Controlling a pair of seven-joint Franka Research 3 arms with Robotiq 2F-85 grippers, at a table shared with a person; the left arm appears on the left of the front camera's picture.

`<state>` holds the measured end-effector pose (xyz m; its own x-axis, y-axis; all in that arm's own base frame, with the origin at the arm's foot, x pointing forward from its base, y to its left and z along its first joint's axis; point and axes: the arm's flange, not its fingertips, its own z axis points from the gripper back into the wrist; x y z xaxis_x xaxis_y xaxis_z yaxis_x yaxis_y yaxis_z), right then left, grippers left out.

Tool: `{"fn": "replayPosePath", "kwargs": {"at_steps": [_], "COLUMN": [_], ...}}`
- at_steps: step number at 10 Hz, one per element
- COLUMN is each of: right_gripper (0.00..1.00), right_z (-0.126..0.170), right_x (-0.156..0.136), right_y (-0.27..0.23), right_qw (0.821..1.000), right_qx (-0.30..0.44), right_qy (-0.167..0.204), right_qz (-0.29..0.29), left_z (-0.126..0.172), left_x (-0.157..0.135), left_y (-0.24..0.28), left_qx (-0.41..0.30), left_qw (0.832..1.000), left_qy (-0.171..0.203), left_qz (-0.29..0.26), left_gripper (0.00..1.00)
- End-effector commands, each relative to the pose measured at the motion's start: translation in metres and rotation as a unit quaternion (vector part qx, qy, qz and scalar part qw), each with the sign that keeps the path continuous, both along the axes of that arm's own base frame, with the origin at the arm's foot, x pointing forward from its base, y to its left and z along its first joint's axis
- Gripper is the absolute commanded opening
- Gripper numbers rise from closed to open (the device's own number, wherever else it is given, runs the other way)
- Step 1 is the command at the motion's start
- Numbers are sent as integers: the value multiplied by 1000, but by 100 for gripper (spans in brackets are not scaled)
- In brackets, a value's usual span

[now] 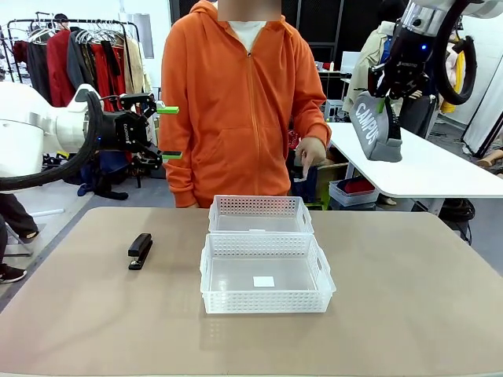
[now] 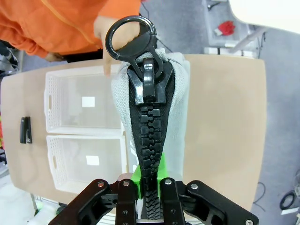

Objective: Distribute items into two baskets.
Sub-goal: Move the picked Pencil pouch towards the Organizing basket indicated by the person, stopping as directed.

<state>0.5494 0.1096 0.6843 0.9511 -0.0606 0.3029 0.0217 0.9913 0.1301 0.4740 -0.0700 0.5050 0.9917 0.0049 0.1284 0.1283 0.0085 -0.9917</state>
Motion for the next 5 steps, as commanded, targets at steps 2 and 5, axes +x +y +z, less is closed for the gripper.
{"fn": "replayPosePath", "kwargs": {"at_steps": [2, 5], "right_gripper": [0, 0], "right_z": [3, 3], "right_x": [-3, -3], "right_y": [0, 0], "right_qw": [1000, 1000], "right_qx": [0, 0], "right_qy": [-1, -1], "right_qz": [0, 0], "left_z": [1, 1], "left_x": [0, 0], "left_y": [1, 1], "left_qx": [0, 0], "left_qw": [1000, 1000], "left_qy": [-1, -1], "left_qz": [1, 1], "left_gripper": [100, 100]}}
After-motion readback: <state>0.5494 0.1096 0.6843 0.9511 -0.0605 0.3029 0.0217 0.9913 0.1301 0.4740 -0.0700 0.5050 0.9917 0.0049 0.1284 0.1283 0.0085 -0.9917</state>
